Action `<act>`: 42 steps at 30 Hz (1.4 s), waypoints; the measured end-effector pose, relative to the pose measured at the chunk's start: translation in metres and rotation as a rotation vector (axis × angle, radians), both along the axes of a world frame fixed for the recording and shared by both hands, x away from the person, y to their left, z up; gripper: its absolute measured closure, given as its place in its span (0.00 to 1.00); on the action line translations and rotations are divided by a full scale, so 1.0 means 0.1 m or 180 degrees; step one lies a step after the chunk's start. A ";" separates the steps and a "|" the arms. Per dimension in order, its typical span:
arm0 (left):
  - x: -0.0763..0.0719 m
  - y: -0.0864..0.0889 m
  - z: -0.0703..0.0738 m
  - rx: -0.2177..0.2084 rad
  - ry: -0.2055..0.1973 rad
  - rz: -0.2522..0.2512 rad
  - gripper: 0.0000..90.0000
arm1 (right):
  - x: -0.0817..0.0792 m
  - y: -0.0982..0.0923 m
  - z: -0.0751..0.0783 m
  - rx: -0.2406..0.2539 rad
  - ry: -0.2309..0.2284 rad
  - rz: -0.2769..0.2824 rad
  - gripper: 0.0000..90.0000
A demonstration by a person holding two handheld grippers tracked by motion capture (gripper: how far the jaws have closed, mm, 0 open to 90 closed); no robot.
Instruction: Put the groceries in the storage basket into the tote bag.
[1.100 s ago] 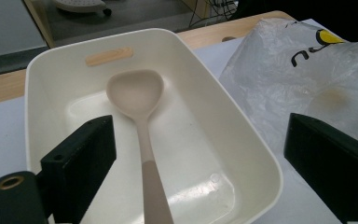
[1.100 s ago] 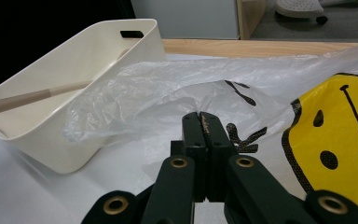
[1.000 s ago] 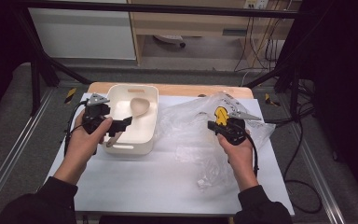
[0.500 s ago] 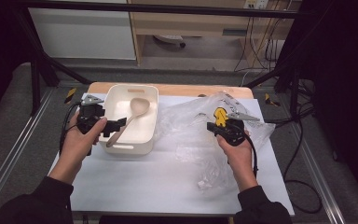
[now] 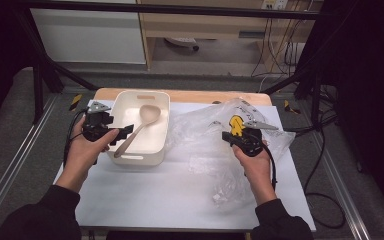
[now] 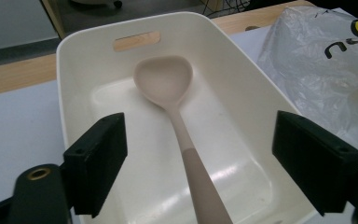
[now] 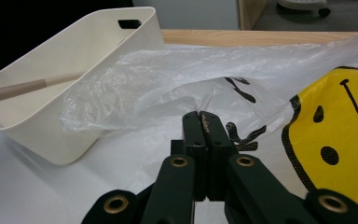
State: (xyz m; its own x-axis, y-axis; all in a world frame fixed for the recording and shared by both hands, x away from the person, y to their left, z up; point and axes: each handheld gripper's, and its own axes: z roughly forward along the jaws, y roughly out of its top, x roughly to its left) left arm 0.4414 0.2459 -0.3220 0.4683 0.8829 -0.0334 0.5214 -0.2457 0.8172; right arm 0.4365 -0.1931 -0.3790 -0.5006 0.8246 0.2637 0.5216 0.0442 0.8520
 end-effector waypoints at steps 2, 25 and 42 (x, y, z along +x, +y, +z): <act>0.01 0.01 -0.02 -0.0035 -0.0011 0.0015 0.22 | 0.00 0.00 0.00 0.0001 0.0002 0.0000 1.00; 0.04 -0.13 -0.21 -0.0020 0.0399 0.0024 0.27 | 0.00 -0.01 -0.01 -0.0020 0.0014 0.0005 1.00; 0.01 -0.16 -0.43 0.0079 0.0652 0.0050 0.50 | 0.00 -0.01 -0.01 -0.0025 0.0025 0.0005 1.00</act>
State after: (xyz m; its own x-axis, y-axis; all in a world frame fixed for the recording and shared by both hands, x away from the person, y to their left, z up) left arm 0.4423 0.2295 -0.3645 0.4401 0.8919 -0.1047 0.6802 -0.2549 0.6873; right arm 0.4368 -0.1945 -0.3802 -0.4998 0.8259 0.2611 0.5283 0.0518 0.8475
